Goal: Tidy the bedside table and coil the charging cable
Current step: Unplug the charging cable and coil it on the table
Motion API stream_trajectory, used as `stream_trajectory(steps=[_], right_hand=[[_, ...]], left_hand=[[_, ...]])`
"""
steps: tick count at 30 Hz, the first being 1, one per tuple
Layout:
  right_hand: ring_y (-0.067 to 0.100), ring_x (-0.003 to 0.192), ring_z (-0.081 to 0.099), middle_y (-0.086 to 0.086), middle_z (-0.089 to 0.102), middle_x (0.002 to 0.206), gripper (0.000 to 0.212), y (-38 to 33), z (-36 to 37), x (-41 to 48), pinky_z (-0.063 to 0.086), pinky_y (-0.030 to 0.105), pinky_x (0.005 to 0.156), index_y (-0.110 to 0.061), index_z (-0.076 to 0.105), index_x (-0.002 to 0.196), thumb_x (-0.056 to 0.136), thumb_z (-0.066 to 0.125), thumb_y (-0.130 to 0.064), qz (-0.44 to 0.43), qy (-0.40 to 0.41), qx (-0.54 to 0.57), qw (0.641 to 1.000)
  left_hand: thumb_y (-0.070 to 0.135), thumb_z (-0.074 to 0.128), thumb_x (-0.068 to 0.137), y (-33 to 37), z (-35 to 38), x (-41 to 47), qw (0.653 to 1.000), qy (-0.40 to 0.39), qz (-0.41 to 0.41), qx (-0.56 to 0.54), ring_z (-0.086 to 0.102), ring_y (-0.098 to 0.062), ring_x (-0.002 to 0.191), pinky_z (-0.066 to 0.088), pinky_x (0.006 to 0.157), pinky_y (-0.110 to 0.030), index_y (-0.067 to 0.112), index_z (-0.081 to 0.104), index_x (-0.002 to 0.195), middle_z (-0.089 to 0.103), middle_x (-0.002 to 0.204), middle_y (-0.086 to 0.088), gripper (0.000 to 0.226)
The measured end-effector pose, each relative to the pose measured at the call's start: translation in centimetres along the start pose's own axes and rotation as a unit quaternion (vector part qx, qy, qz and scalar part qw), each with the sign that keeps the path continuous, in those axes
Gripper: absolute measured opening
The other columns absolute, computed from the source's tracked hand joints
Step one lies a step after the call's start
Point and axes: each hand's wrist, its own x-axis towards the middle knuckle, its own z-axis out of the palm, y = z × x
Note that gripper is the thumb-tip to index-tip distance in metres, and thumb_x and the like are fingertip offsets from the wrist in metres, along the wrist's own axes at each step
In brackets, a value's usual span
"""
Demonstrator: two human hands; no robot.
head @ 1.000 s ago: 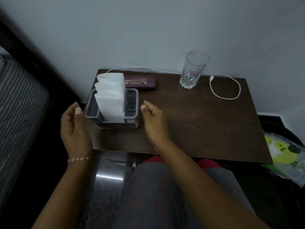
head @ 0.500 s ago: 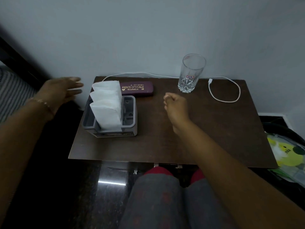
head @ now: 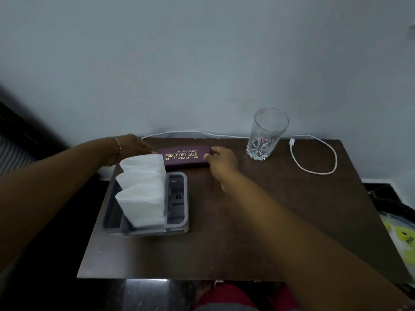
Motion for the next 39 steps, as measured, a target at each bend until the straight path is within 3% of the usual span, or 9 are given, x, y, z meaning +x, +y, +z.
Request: stream_trajectory(steps=[6,10,15,17,21,23,27,32,39], right_hand=[[0.027,0.104,0.063,0.008,0.066,0.108,0.030,-1.6,-1.5,-0.1,0.051,0.039,0.094,-0.003,0.063,0.114,0.086,0.064,-0.010,0.028,0.000,0.141,0.990],[0.017,0.096,0.061,0.010,0.063,0.109,0.036,-6.4,-6.2,-2.7,0.053,0.021,0.077,0.001,0.056,0.122,0.088,0.062,-0.006,-0.025,-0.018,0.281,0.959],[0.011,0.097,0.067,0.005,0.070,0.105,0.027,-7.7,-13.9,-8.2,0.052,0.022,0.090,-0.005,0.062,0.114,0.088,0.061,-0.007,-0.093,-0.024,0.327,0.940],[0.007,0.098,0.067,0.001,0.071,0.106,0.029,-6.1,-16.8,-10.5,0.053,0.020,0.088,-0.009,0.062,0.116,0.087,0.061,-0.010,-0.099,-0.033,0.317,0.943],[0.000,0.094,0.067,-0.005,0.073,0.100,0.046,-0.8,-20.7,-13.4,0.054,0.013,0.076,-0.020,0.059,0.120,0.075,0.067,-0.027,-0.055,-0.026,0.278,0.959],[0.004,0.092,0.069,-0.004,0.074,0.101,0.065,2.6,-21.4,-13.6,0.053,0.012,0.074,-0.015,0.059,0.122,0.064,0.076,-0.036,-0.027,-0.001,0.257,0.966],[0.007,0.087,0.063,0.011,0.066,0.116,0.041,8.9,-21.5,-13.0,0.053,0.011,0.075,-0.004,0.055,0.127,0.086,0.061,-0.007,0.030,0.046,0.203,0.978],[0.018,0.105,0.062,0.007,0.064,0.119,0.041,13.0,-20.6,-12.2,0.046,0.038,0.101,-0.007,0.054,0.129,0.088,0.061,-0.009,0.051,0.068,0.115,0.990],[0.022,0.109,0.062,0.009,0.064,0.123,0.041,14.5,-19.7,-11.8,0.046,0.044,0.101,-0.013,0.057,0.128,0.087,0.064,-0.020,0.064,0.086,0.030,0.994]], left_hand=[[0.014,0.069,0.078,1.5,-1.7,0.1,0.977,-0.054,-0.017,-0.204,0.064,-0.012,0.057,0.055,0.051,-0.019,0.006,0.068,0.096,0.071,0.076,-0.007,0.019],[0.013,0.063,0.082,5.5,-4.3,-2.9,0.947,0.002,0.070,-0.314,0.060,-0.006,0.075,0.052,0.060,-0.009,0.011,0.066,0.090,0.068,0.081,0.000,0.008],[0.027,0.071,0.066,9.3,-2.9,-10.3,0.933,0.048,0.158,-0.319,0.062,-0.011,0.080,0.057,0.073,-0.018,0.016,0.070,0.091,0.070,0.089,-0.005,0.027],[0.023,0.072,0.071,10.1,0.0,-13.0,0.923,0.063,0.184,-0.331,0.061,-0.015,0.079,0.054,0.081,-0.026,0.016,0.072,0.089,0.072,0.088,-0.010,0.019],[0.013,0.069,0.078,10.6,8.1,-15.6,0.905,0.075,0.191,-0.372,0.061,-0.003,0.067,0.053,0.067,-0.015,0.011,0.072,0.096,0.072,0.080,-0.001,0.018],[0.012,0.070,0.077,10.0,12.6,-15.1,0.909,0.074,0.152,-0.381,0.064,-0.008,0.082,0.054,0.083,-0.026,0.006,0.069,0.105,0.072,0.093,-0.005,0.029],[0.016,0.073,0.076,8.8,20.1,-13.8,0.925,0.091,0.073,-0.362,0.066,-0.018,0.097,0.050,0.096,-0.040,0.005,0.067,0.112,0.071,0.103,-0.009,0.038],[0.016,0.076,0.073,8.3,23.4,-12.9,0.937,0.152,0.018,-0.315,0.059,-0.006,0.067,0.040,0.057,0.000,0.007,0.071,0.098,0.071,0.084,-0.008,0.027],[0.016,0.075,0.074,8.4,23.8,-12.5,0.936,0.175,0.007,-0.305,0.058,-0.009,0.068,0.037,0.055,0.002,0.008,0.073,0.095,0.067,0.077,-0.005,0.022]])
